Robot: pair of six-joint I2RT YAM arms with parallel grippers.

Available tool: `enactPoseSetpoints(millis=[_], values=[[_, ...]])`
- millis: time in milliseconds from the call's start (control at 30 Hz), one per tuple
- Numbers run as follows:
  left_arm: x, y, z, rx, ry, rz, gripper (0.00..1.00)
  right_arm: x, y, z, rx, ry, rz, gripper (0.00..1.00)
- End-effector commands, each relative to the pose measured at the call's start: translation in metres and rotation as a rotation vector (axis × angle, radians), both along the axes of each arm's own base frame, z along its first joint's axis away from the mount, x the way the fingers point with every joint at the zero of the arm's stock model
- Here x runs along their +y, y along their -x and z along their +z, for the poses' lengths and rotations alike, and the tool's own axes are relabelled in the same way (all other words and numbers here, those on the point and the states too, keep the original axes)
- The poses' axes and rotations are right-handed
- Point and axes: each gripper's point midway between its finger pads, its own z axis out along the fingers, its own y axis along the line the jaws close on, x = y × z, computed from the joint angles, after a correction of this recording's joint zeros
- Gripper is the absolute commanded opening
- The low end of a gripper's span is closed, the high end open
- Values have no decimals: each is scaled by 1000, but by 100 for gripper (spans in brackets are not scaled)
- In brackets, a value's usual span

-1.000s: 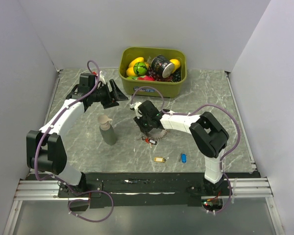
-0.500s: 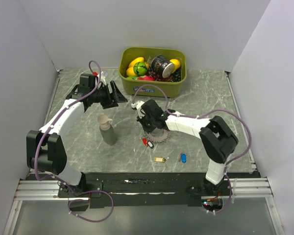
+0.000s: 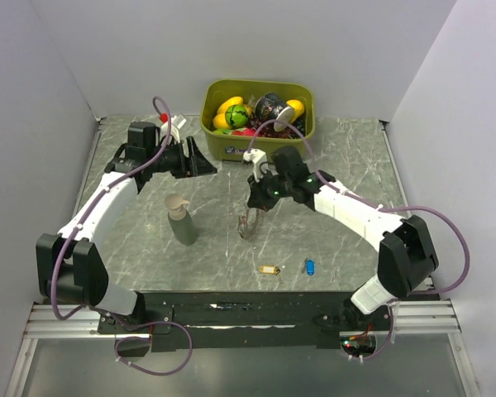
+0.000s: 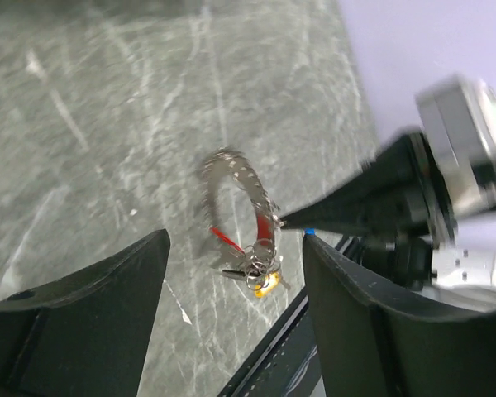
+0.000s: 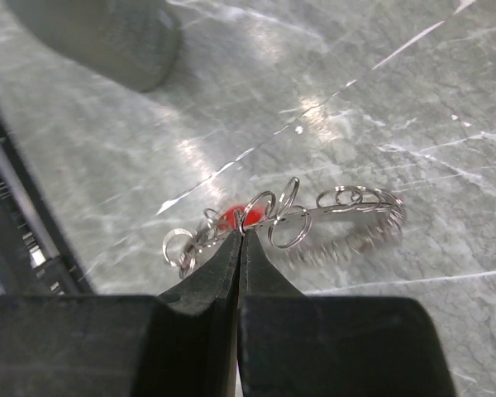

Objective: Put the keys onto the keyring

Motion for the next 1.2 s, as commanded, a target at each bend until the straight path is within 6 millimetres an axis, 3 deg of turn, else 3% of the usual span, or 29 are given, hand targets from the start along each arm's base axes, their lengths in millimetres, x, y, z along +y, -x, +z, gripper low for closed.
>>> enactPoseSetpoints(millis=[0,267,400,633,1167], values=[[-21,27,43,-191,67,-201,70,4,10,57,-8,-164,118,0],[-78,79,38,-210,91,-490,65,2,24,87,1,-255,207,0],[-91,90,38,-226,121,-555,61,0,32,98,4,-282,242,0],[-93,99,34,-217,159,-604,47,-5,39,115,18,-369,283,0],[-108,102,17,-170,156,-648,41,-7,45,127,17,-406,304,0]])
